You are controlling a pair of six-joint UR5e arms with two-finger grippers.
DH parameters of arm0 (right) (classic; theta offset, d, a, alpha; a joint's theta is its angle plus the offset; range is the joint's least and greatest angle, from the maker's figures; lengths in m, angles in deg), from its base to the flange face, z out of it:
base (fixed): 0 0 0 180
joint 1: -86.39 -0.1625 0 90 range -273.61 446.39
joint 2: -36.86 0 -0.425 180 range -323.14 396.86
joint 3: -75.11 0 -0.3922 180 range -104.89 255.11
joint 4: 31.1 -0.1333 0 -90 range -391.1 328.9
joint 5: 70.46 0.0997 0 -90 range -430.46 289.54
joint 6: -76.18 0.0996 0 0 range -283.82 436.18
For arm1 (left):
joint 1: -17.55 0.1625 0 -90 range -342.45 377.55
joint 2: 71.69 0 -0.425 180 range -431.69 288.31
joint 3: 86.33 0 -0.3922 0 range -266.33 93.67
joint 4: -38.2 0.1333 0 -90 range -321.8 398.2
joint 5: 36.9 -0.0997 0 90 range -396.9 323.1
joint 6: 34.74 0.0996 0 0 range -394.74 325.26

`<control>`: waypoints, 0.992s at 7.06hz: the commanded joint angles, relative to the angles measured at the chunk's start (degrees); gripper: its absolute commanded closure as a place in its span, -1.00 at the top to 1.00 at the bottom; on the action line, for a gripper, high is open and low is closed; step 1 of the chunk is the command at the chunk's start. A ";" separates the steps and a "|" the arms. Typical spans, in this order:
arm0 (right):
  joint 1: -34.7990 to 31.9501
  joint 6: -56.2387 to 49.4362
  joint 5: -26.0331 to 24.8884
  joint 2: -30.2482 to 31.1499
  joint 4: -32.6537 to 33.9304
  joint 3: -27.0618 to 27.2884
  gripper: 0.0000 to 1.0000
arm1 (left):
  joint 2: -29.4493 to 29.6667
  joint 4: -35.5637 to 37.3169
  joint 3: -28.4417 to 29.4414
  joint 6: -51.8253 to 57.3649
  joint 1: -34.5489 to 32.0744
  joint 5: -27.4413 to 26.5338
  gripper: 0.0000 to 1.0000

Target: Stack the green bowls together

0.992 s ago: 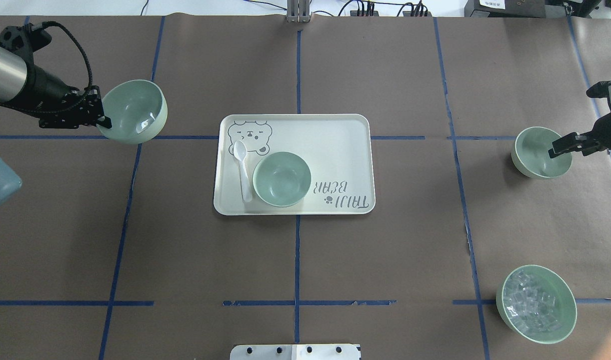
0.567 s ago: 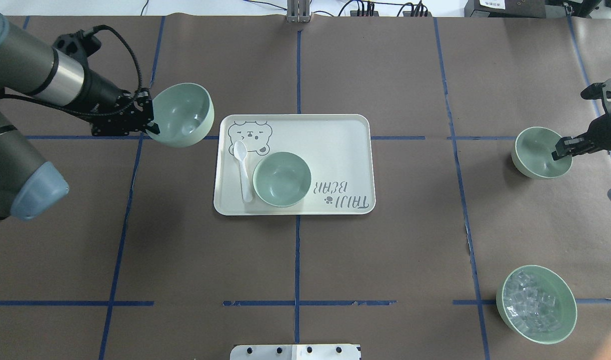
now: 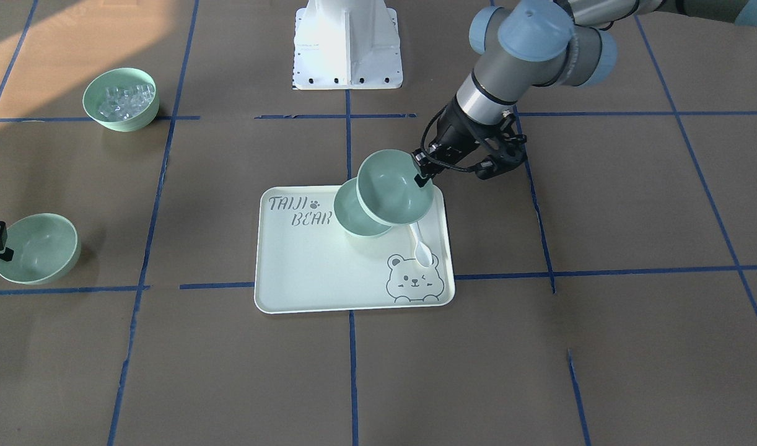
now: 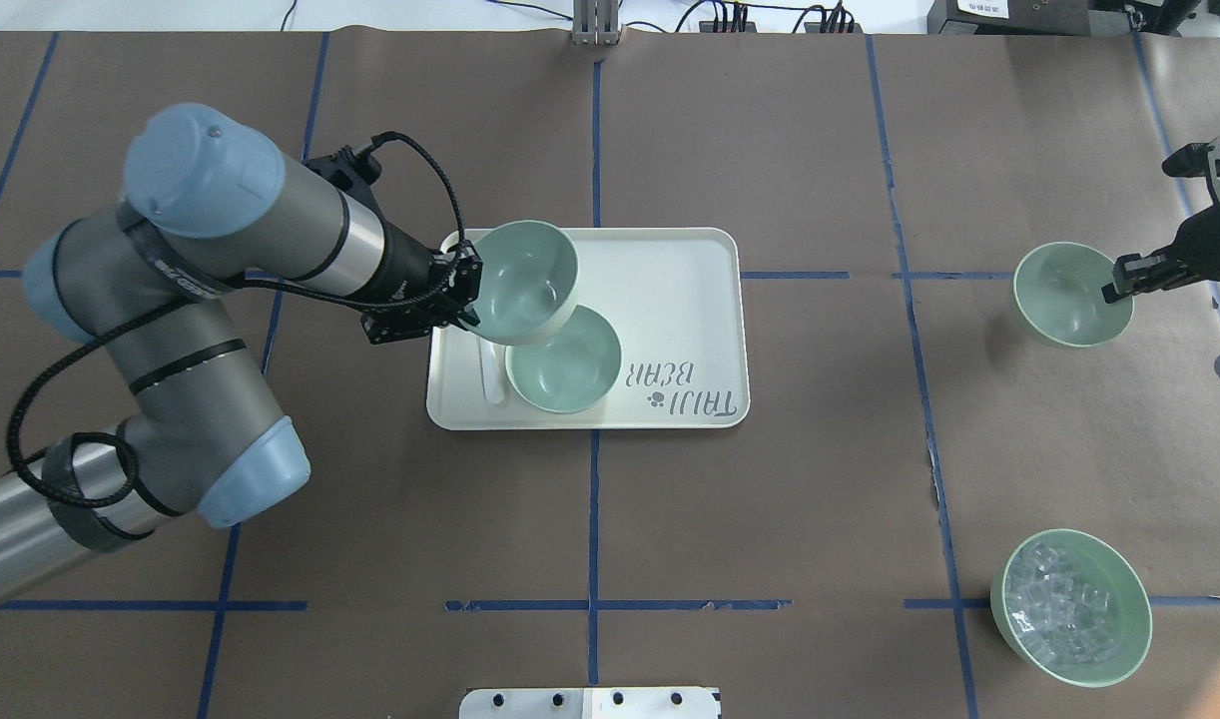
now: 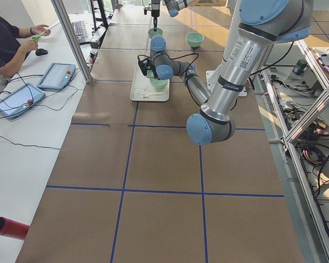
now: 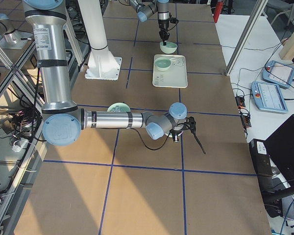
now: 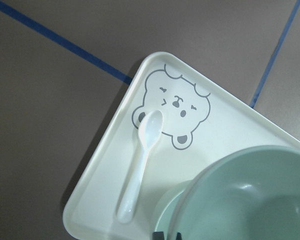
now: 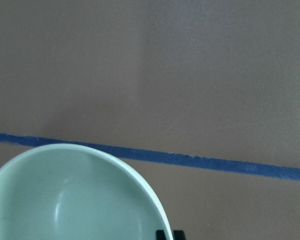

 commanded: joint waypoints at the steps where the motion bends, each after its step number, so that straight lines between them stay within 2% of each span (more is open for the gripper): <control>1: -2.35 0.39 3.33 -2.19 1.36 -0.01 -1.00 | 4.75 3.20 3.40 -1.17 4.40 -6.04 -1.00; 7: -2.71 2.58 4.49 -4.04 1.81 0.08 -1.00 | 3.98 6.56 3.14 -0.20 5.47 -6.77 -1.00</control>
